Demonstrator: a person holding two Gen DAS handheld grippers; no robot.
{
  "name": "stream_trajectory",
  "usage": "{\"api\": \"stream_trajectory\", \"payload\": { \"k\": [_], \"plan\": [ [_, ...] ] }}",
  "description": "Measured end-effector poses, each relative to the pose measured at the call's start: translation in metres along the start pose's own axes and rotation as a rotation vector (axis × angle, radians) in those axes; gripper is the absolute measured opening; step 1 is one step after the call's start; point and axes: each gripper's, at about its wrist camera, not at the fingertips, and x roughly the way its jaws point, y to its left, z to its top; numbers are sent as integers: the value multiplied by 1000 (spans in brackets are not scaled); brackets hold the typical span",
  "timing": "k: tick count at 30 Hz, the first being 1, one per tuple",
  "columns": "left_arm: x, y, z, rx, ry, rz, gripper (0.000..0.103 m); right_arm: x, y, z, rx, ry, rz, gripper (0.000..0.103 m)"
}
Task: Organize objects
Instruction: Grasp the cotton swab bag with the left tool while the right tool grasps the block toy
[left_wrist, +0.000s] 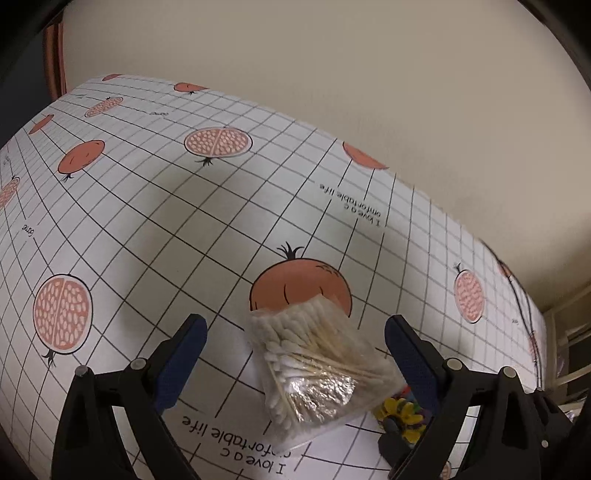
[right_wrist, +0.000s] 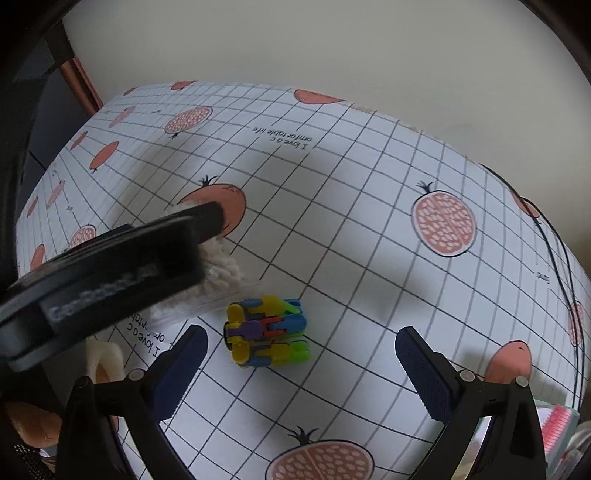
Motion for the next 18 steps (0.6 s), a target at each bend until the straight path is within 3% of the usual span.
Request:
{"api": "stream_trajectory", "payload": {
  "k": [3,18],
  "plan": [
    [9,-3,-1,14,24,17,97,6,3,-1,-8,7,-7,103],
    [10,-8,-7,84,2,93,97,15,0,-3,17,18,-27,103]
  ]
}}
